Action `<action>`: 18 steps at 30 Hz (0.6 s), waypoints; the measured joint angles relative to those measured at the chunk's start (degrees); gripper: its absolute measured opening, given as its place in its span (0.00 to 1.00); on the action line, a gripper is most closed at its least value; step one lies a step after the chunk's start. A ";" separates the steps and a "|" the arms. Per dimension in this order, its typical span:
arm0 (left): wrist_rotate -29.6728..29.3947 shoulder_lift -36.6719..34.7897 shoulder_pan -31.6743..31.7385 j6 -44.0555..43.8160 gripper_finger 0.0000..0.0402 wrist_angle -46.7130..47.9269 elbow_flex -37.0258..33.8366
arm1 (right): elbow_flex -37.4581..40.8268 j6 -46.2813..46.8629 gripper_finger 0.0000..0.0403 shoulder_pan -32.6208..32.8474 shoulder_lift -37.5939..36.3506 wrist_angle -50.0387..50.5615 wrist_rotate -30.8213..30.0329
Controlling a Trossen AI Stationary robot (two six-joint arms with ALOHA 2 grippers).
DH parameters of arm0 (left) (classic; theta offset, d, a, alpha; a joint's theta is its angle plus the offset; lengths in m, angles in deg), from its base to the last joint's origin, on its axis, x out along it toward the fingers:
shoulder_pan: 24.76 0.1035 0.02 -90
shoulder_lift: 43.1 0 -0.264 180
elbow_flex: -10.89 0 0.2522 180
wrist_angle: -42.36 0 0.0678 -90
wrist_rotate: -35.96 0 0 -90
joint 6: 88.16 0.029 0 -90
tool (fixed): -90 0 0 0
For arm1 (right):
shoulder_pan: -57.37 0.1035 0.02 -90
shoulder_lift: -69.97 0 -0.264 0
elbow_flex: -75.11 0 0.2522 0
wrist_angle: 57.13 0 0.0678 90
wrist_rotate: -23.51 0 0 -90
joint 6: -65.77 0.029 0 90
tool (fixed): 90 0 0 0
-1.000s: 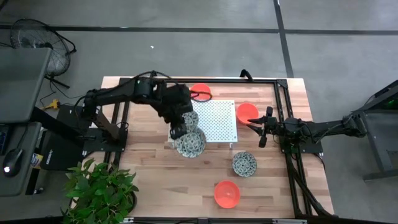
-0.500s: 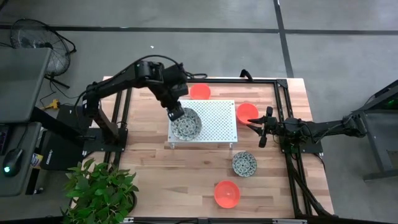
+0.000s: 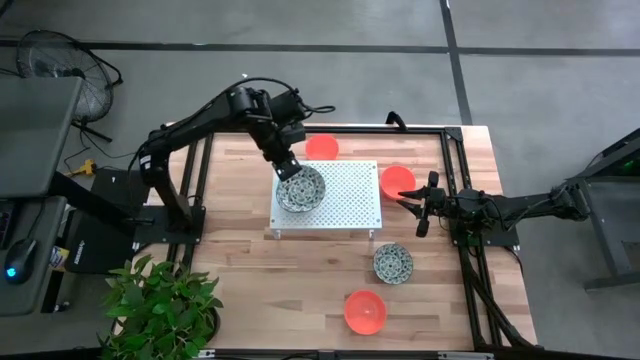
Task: Pick & Place Mini bowls
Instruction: Stack the left white patterned bowl on the white patterned bowl on the shelf
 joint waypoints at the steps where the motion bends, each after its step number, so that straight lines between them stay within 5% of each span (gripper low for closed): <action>1: -0.06 0.32 0.44 0.53 0.00 -0.06 -0.04 | -0.02 -0.01 0.23 0.01 0.00 0.00 0.01; 18: -0.85 1.52 2.39 3.82 0.00 3.99 -0.06 | 0.00 0.00 0.23 0.00 0.00 -0.01 0.00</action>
